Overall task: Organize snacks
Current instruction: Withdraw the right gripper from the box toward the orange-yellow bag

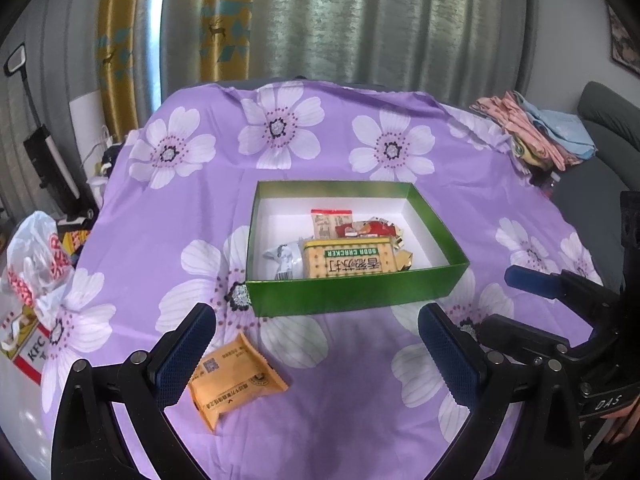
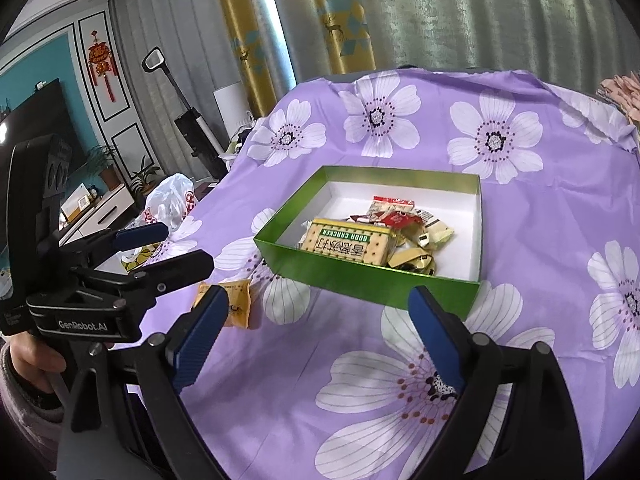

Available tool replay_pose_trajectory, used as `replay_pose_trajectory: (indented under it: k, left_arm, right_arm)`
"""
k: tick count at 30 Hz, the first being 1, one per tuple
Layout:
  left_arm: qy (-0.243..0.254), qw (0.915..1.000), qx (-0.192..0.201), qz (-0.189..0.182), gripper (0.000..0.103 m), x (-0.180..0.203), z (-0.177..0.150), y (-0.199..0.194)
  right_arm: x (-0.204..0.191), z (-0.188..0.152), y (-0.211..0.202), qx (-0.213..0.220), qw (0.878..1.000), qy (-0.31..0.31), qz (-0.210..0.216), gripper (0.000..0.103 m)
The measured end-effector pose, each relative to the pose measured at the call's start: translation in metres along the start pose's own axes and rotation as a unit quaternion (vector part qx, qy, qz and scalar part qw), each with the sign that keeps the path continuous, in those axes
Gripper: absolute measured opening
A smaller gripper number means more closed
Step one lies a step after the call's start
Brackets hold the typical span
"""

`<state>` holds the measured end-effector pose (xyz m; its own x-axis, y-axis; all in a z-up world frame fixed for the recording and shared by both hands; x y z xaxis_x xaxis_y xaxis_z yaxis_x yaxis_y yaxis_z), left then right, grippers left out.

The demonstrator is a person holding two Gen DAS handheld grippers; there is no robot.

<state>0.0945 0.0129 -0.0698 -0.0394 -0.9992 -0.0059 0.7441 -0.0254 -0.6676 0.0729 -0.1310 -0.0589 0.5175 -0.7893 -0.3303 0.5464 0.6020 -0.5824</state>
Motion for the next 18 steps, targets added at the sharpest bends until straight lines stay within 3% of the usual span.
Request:
replay_pose_trajectory:
  k: [18]
  left_arm:
    - [-0.081, 0.9936, -0.076, 0.016, 0.101, -0.07, -0.057, 0.039]
  right_arm:
    - [-0.018, -0.035, 0.068, -0.074, 0.996, -0.006, 0.046, 0.092]
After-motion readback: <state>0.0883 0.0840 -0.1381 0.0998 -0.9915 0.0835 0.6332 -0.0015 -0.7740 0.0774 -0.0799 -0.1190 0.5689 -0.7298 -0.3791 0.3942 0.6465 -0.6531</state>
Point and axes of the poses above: each gripper's, at about its wrist camera, not at the fingertips, and y roughly the way its jaws point, x to its right, z to its top, the point moved 6 cm from there along y, roughly the way its jaws point, and after that the axes turned 9 degrees about z, right-handed, at the moved point
